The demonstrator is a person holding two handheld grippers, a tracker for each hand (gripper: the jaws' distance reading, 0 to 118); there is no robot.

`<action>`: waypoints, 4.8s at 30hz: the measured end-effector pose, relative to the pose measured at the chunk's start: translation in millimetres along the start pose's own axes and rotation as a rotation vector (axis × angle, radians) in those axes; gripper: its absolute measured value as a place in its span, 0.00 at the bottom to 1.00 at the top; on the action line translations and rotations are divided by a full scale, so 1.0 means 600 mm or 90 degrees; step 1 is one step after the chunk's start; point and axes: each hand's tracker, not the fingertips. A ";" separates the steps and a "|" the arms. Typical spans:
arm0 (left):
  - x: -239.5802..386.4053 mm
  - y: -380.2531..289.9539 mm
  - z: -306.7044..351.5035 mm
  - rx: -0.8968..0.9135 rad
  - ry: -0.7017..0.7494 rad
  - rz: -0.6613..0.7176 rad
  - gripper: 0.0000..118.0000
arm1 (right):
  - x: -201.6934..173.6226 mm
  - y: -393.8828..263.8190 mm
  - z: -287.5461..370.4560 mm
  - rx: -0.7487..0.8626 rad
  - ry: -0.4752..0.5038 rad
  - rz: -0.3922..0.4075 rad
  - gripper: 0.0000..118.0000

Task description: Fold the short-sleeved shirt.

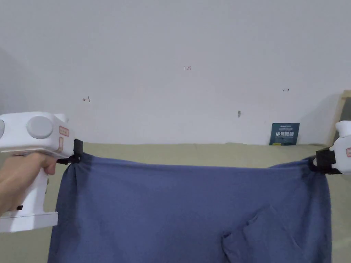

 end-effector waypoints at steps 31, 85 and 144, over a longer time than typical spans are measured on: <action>-0.018 0.127 0.228 0.175 0.024 0.012 0.01 | -0.046 0.194 0.174 0.170 -0.007 0.026 0.03; 0.063 0.200 -0.283 0.080 0.090 -0.002 0.01 | 0.009 0.288 -0.323 0.088 -0.054 0.033 0.03; -0.174 -0.617 0.128 -0.181 0.058 0.104 1.00 | -0.017 -0.597 0.112 -0.130 -0.059 -0.142 0.98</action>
